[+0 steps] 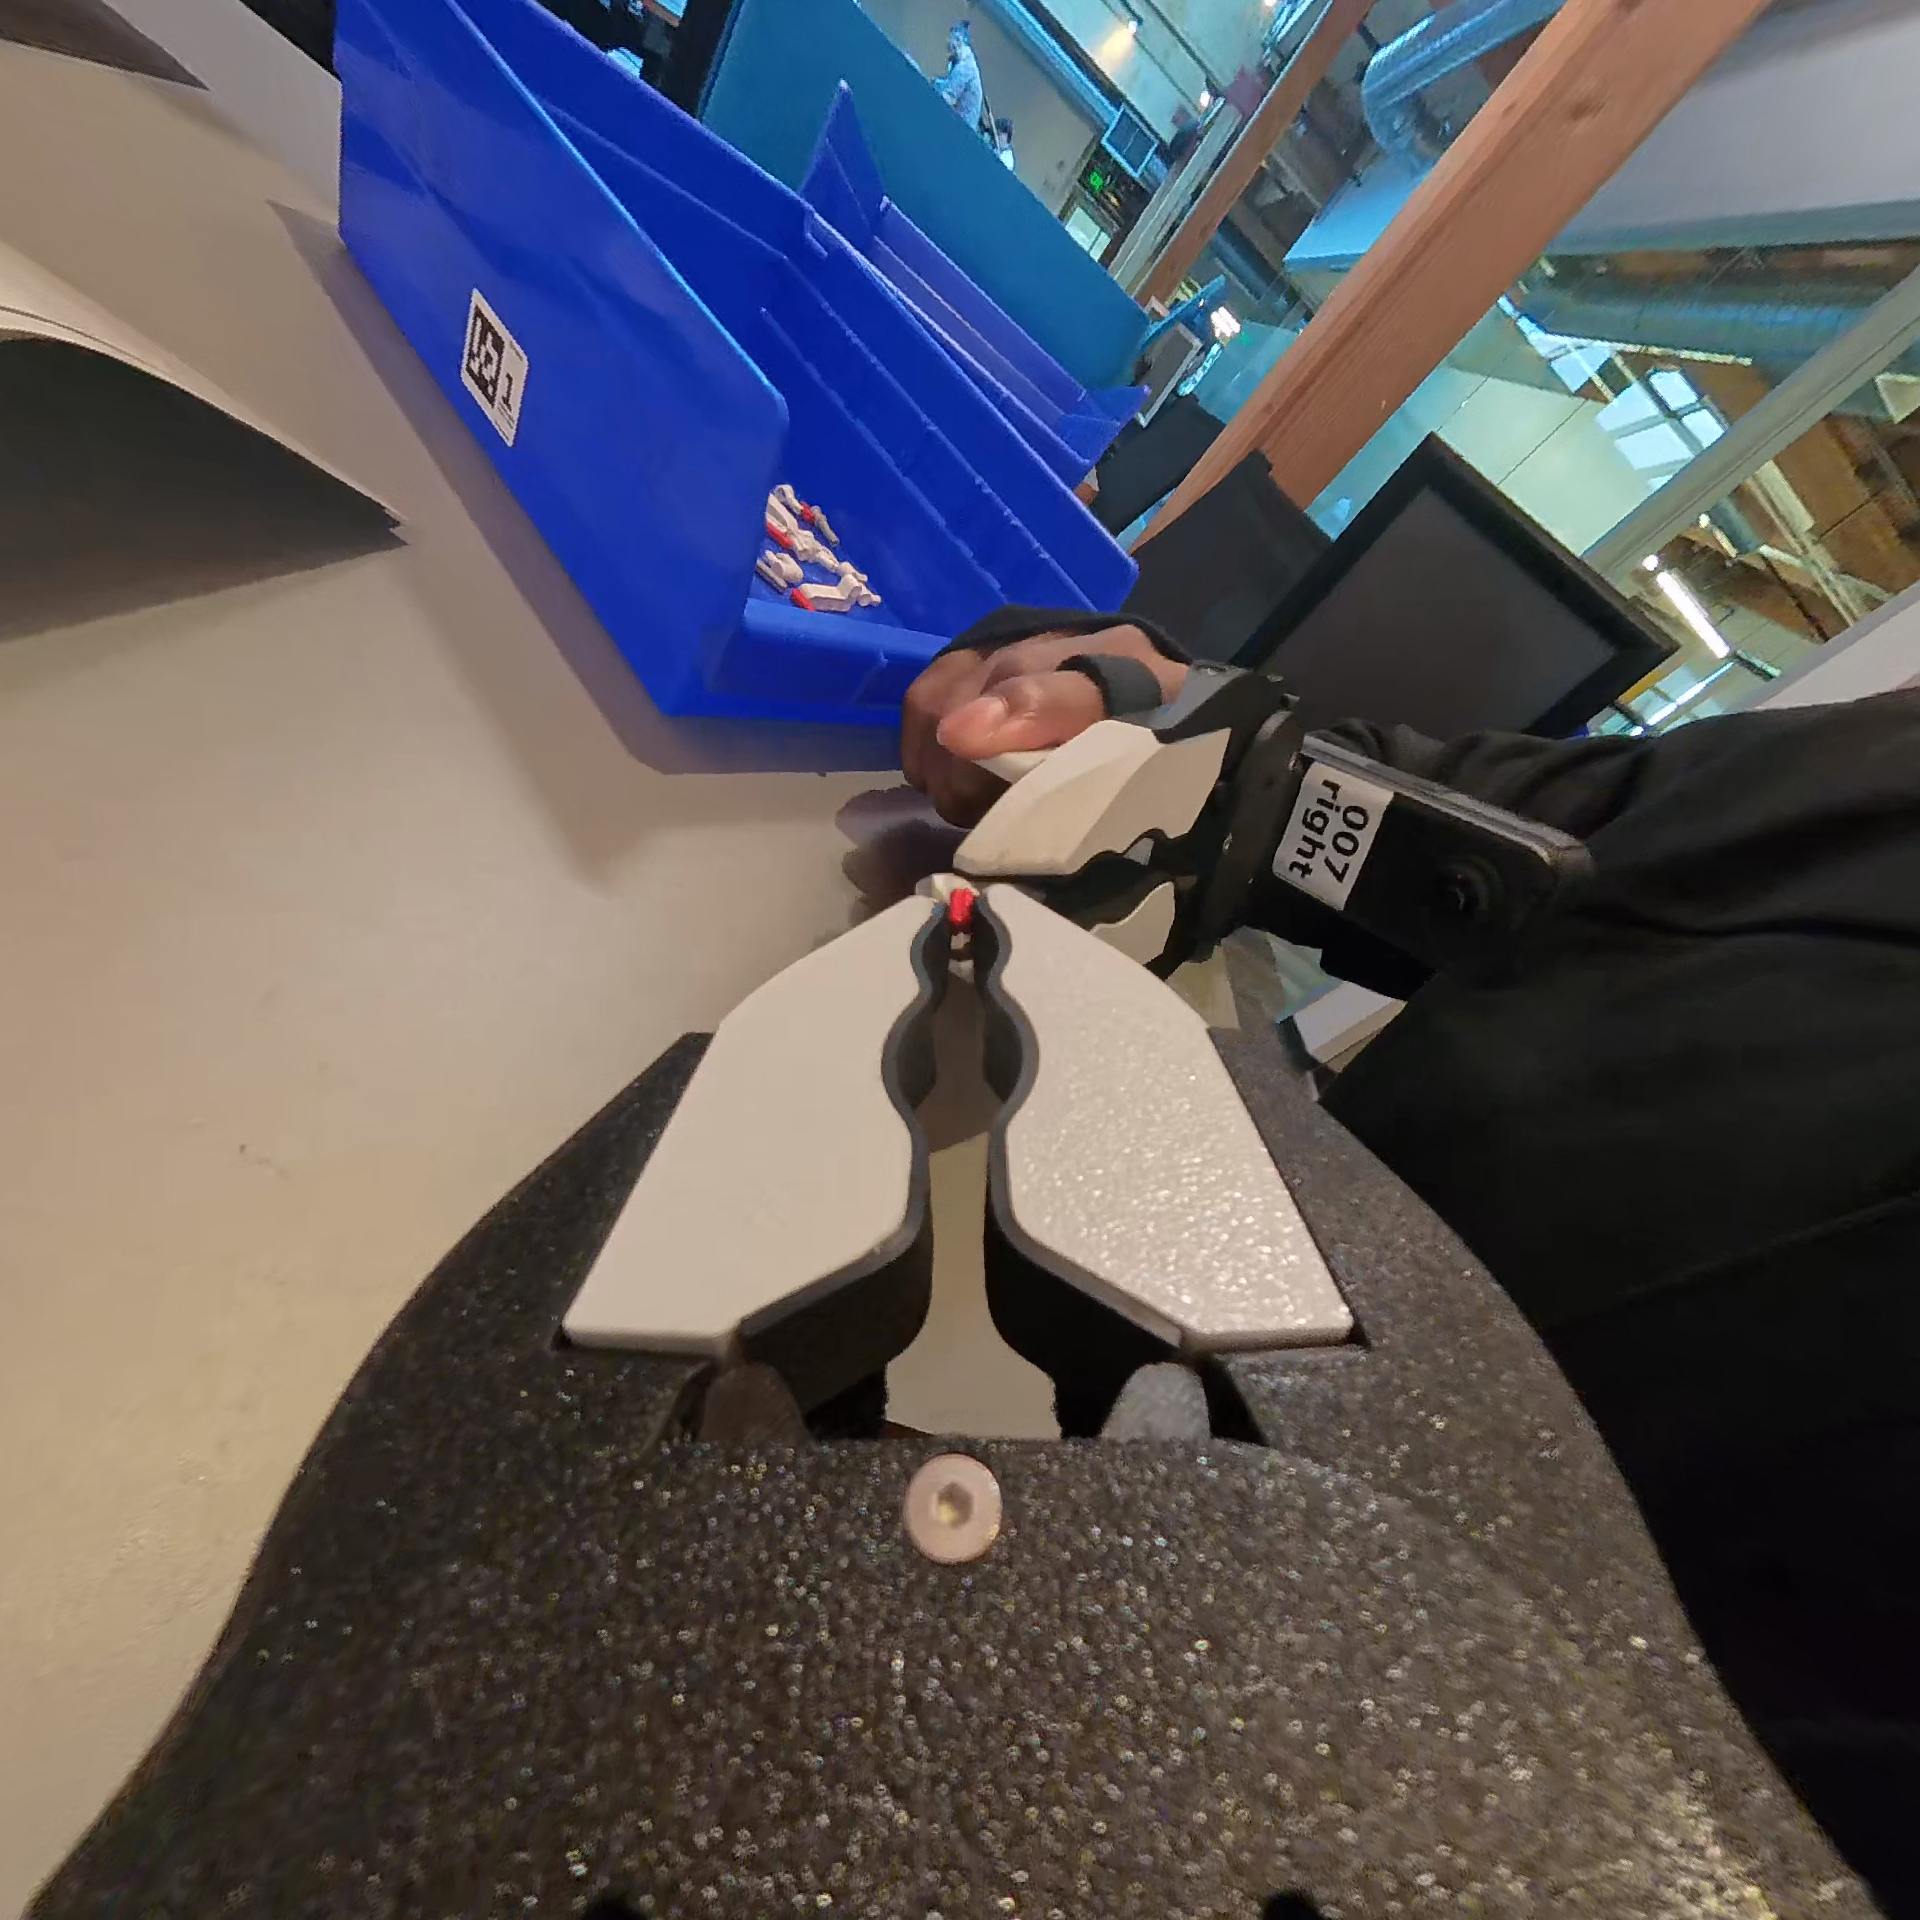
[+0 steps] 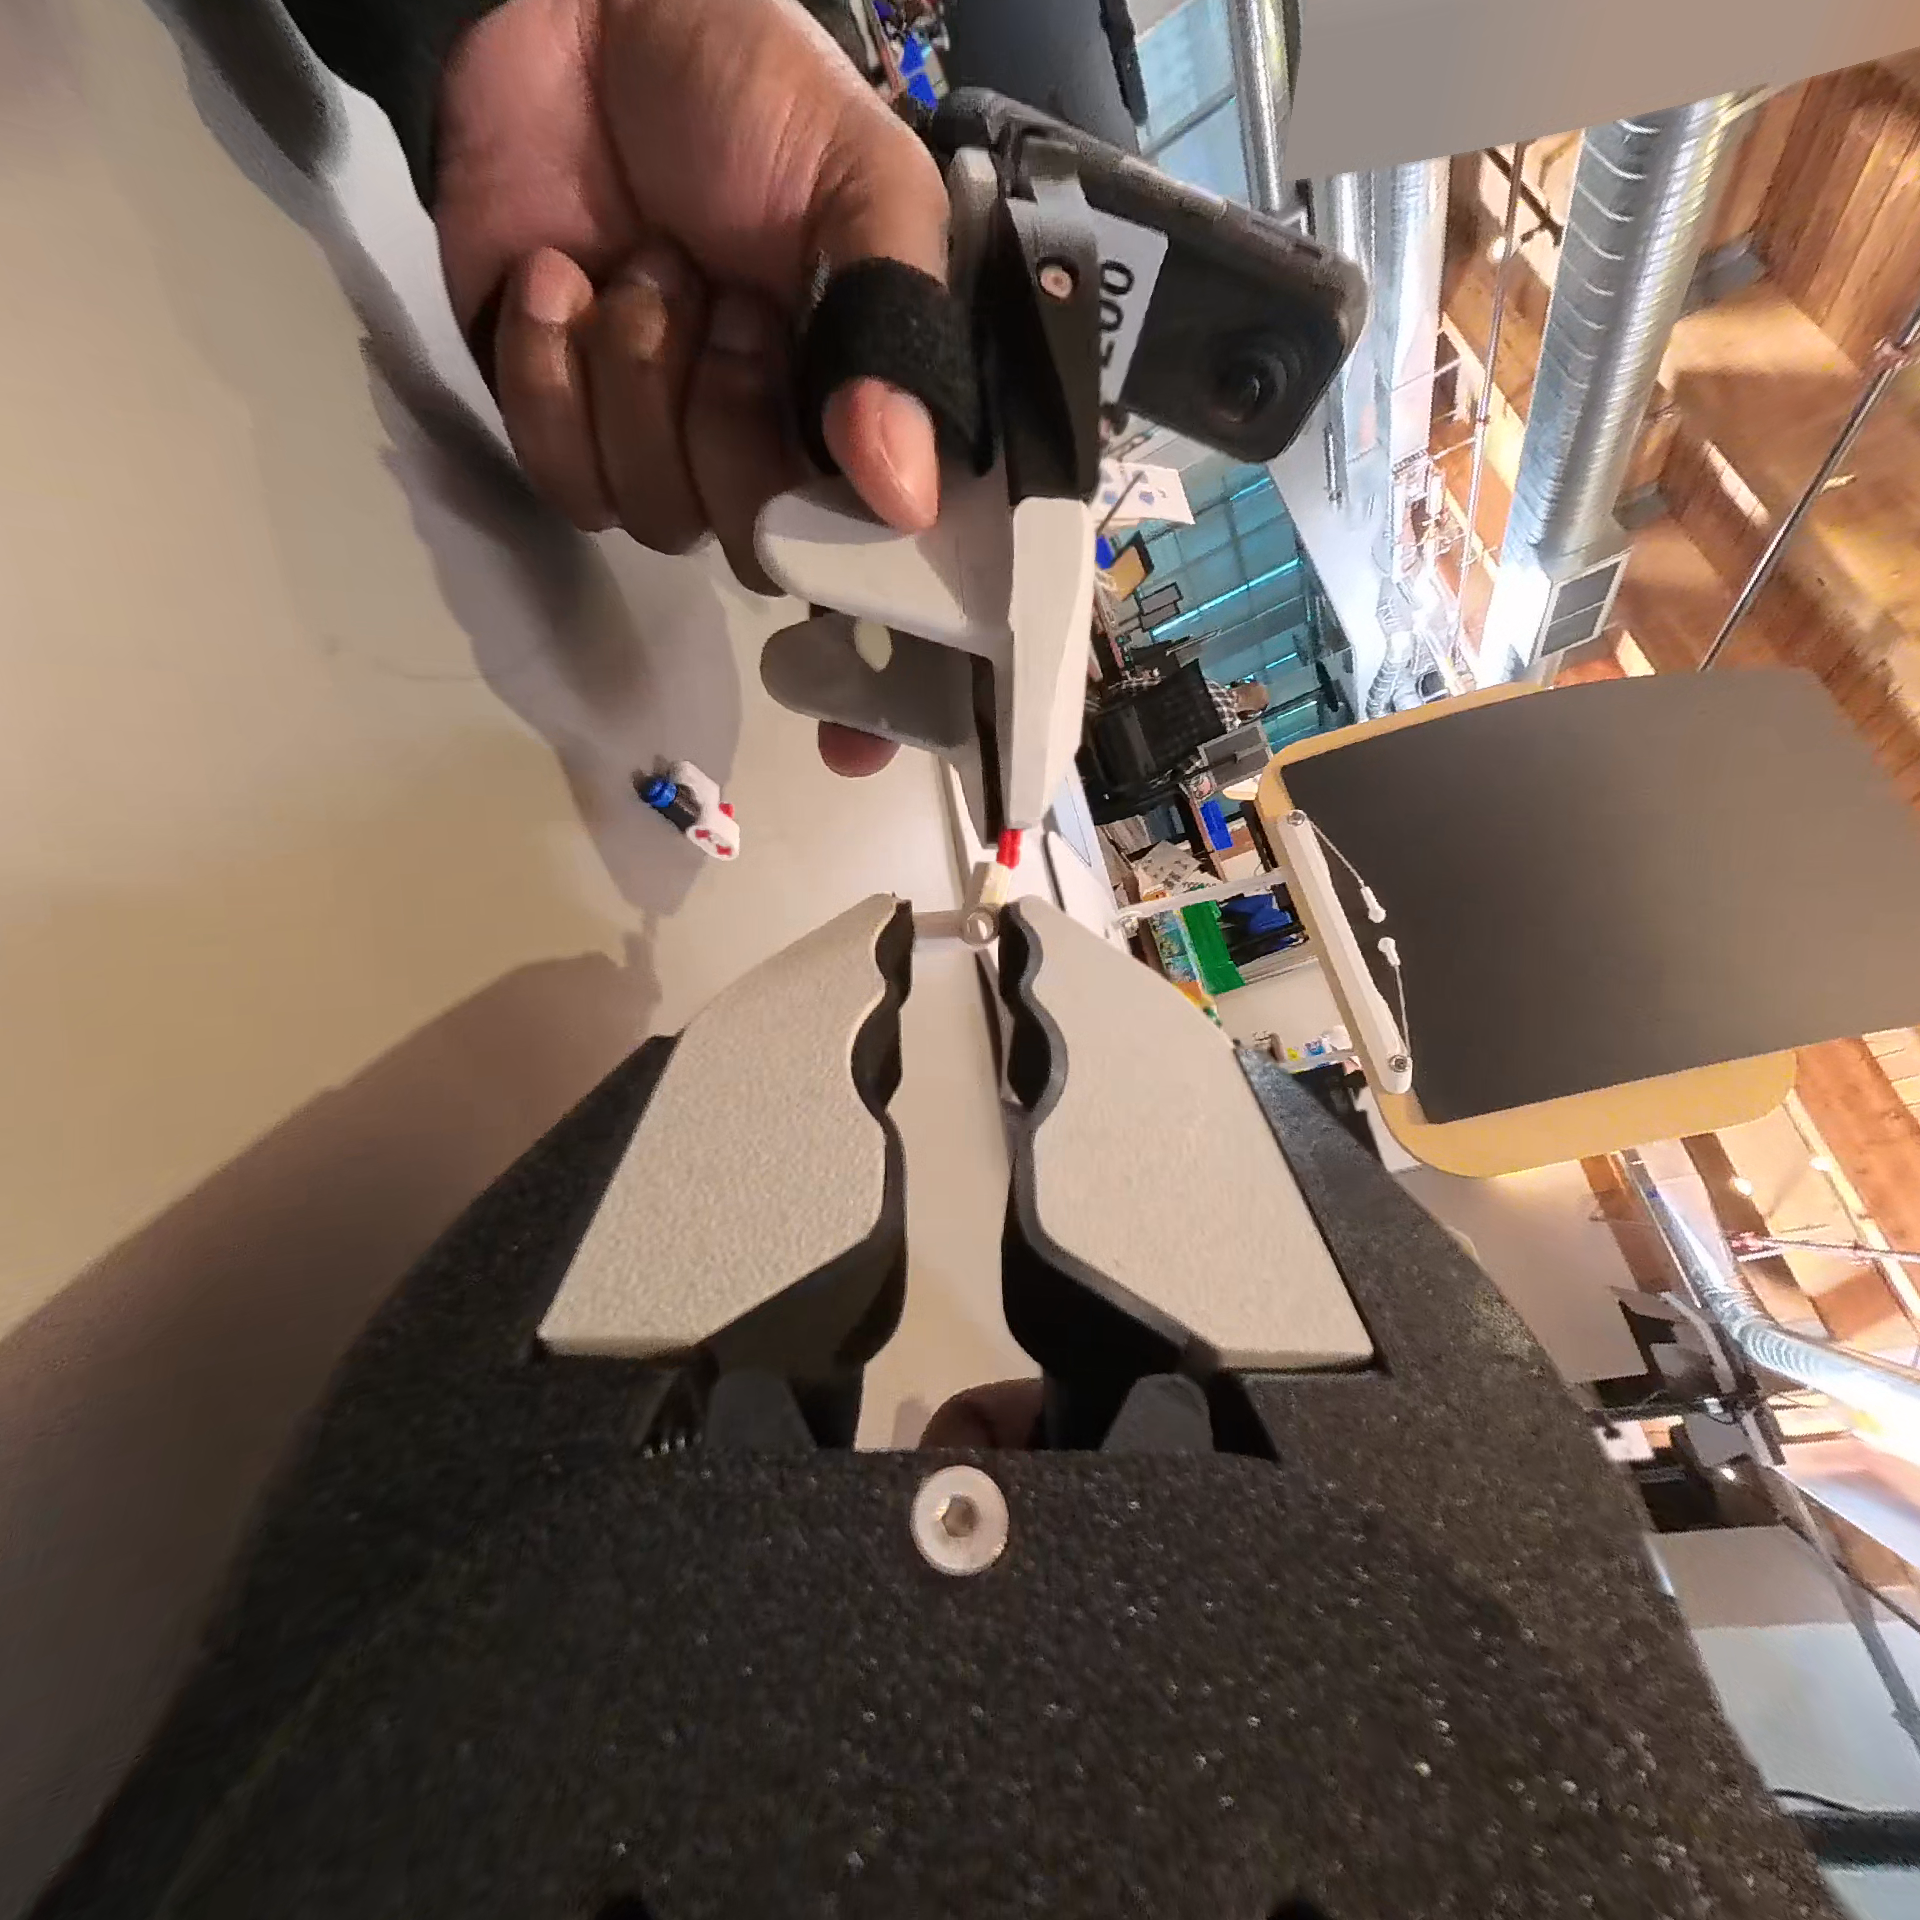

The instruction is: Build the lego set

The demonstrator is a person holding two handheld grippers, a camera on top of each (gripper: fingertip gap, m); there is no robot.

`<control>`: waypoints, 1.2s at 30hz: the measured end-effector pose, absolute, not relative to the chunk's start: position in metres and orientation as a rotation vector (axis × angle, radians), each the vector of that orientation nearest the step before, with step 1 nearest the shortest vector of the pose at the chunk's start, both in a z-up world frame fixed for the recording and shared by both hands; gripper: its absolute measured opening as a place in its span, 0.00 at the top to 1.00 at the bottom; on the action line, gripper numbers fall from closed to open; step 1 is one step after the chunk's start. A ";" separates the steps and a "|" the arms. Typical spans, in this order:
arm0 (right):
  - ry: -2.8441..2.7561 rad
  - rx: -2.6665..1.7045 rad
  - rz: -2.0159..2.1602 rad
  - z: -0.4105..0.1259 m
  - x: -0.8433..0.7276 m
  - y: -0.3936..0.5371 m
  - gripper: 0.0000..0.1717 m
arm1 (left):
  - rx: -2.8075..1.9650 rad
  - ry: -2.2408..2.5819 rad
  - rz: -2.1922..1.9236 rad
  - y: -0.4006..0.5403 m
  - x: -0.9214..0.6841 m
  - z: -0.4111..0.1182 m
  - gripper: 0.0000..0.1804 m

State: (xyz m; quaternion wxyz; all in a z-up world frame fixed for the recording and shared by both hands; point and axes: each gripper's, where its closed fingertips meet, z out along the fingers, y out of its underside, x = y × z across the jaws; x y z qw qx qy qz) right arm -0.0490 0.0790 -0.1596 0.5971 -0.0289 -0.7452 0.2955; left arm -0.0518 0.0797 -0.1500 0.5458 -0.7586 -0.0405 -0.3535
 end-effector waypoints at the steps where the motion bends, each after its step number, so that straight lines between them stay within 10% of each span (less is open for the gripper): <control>1: -1.729 -0.072 0.683 -0.160 -0.050 0.080 0.91 | -1.807 -0.085 -0.829 0.080 -0.051 -0.150 0.98; 36: -1.592 0.179 0.273 -0.164 -0.048 0.074 0.91 | -1.791 -0.313 -1.066 0.080 -0.050 -0.156 0.98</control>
